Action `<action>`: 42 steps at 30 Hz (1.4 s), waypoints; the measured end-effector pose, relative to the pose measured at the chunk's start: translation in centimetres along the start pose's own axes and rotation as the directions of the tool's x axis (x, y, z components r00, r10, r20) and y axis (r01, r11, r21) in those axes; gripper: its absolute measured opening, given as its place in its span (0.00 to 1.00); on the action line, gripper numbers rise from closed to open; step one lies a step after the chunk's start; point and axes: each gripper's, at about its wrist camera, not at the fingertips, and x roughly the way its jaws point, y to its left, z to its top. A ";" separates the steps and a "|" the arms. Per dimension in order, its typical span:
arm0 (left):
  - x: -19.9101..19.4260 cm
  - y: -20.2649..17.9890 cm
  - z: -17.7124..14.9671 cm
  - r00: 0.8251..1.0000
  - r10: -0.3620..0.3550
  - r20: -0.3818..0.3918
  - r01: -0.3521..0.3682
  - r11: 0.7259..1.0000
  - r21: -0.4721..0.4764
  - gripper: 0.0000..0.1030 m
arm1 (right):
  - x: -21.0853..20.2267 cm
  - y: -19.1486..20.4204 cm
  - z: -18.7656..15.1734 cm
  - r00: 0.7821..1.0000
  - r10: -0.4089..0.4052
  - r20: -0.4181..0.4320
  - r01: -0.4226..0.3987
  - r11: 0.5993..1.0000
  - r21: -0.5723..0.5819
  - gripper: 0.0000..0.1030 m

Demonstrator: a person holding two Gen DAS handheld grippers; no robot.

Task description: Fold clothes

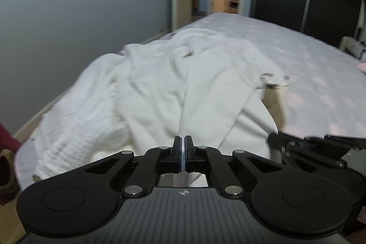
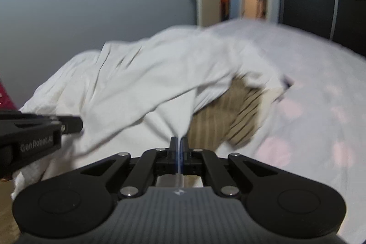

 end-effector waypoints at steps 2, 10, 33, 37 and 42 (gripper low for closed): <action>-1.0 -1.1 0.1 1.000 -0.025 0.014 0.024 0.999 0.027 0.00 | -2.0 -0.9 0.7 0.998 -0.052 0.039 0.052 0.999 -0.001 0.01; -6.1 -5.1 0.1 0.991 -0.109 0.081 0.099 0.988 0.121 0.00 | -11.2 -6.5 0.8 0.967 -0.221 0.123 0.220 0.975 0.022 0.00; -7.9 -14.5 -5.4 0.950 -0.288 -0.124 0.313 0.886 0.341 0.45 | -32.0 -22.7 -17.0 0.730 -0.615 -0.298 0.679 0.702 0.216 0.02; -6.7 -16.9 -7.0 0.932 -0.304 -0.198 0.357 0.867 0.349 0.49 | -31.0 -22.3 -17.9 0.757 -0.587 -0.287 0.647 0.734 0.205 0.06; -4.7 -19.3 -8.5 0.920 -0.295 -0.256 0.375 0.850 0.369 0.50 | -28.6 -22.8 -17.9 0.817 -0.505 -0.280 0.566 0.794 0.220 0.36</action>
